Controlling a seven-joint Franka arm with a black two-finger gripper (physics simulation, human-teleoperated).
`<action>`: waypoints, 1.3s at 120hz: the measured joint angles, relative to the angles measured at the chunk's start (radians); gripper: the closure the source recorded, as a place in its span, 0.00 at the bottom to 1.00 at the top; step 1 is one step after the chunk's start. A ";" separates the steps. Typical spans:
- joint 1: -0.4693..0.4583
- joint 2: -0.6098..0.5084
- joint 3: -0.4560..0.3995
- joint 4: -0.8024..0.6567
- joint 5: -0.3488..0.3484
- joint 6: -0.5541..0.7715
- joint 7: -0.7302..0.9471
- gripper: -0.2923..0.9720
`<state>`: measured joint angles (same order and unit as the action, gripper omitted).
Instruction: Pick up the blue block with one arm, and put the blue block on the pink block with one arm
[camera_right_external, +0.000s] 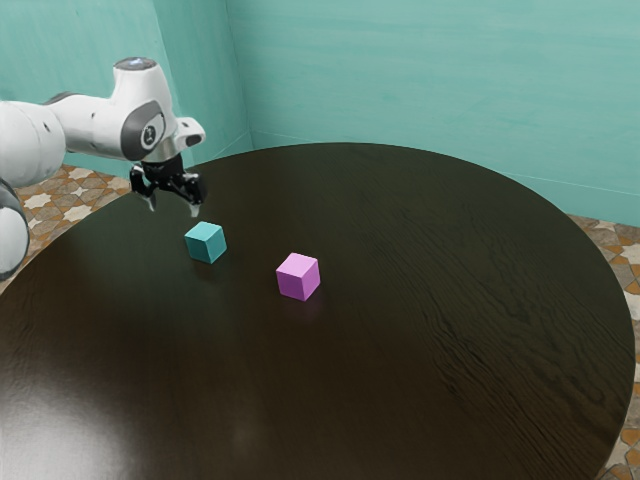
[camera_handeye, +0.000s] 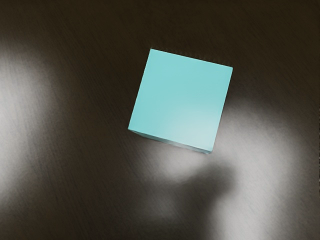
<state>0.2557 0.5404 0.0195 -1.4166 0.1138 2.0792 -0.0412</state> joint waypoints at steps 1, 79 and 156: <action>0.001 0.006 -0.001 0.004 0.000 0.005 0.000 0.23; 0.074 0.297 -0.080 0.214 -0.012 0.205 0.073 0.23; 0.098 0.353 -0.111 0.238 -0.011 0.277 0.166 0.23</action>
<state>0.3536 0.8933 -0.0917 -1.1784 0.1025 2.3565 0.1244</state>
